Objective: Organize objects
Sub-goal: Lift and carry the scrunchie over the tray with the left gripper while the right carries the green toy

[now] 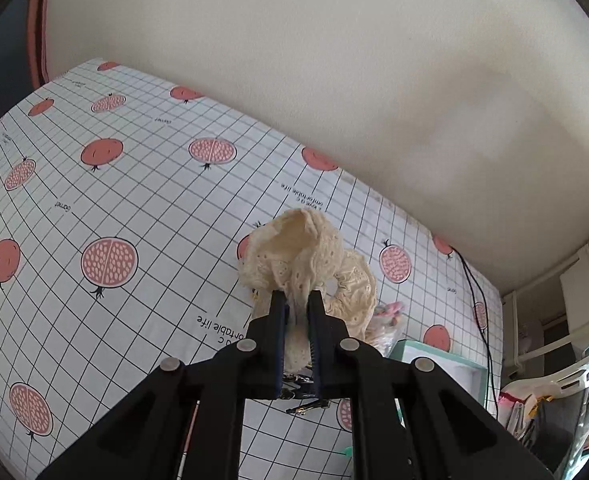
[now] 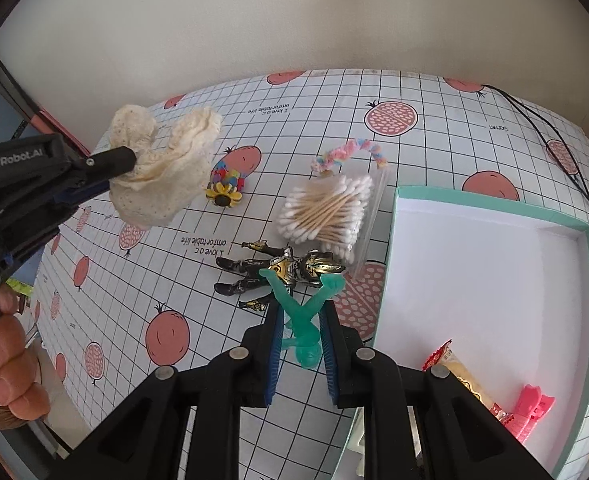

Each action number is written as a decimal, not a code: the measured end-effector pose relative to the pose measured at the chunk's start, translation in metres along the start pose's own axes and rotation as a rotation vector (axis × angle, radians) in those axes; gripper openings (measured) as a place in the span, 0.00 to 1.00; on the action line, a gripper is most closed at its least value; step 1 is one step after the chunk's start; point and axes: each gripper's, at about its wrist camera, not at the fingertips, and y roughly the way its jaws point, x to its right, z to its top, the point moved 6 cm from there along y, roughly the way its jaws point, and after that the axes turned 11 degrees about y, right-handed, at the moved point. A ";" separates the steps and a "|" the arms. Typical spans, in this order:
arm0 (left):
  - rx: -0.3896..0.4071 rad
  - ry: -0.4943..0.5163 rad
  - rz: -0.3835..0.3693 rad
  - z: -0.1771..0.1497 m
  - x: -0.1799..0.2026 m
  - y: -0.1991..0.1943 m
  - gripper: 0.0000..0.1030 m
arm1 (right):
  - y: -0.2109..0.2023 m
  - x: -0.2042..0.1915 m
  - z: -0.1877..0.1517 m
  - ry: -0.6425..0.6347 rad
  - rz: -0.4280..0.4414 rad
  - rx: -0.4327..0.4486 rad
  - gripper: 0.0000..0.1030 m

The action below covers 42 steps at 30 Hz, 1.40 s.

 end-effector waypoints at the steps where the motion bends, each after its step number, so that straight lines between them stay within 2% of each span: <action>1: 0.016 0.001 -0.005 0.003 0.001 -0.006 0.10 | -0.004 0.000 0.001 -0.001 0.003 0.005 0.19; 8: 0.089 0.006 -0.010 0.018 0.010 -0.034 0.10 | -0.026 -0.001 0.011 -0.005 0.024 0.050 0.19; 18: 0.140 0.015 -0.009 0.026 0.023 -0.054 0.10 | -0.065 0.015 0.027 0.014 0.028 0.127 0.19; 29: 0.149 0.043 -0.050 0.020 0.056 -0.060 0.10 | -0.113 0.059 0.046 0.094 0.023 0.218 0.19; 42: 0.122 0.148 -0.129 0.006 0.130 -0.050 0.10 | -0.164 0.126 0.059 0.205 -0.033 0.321 0.19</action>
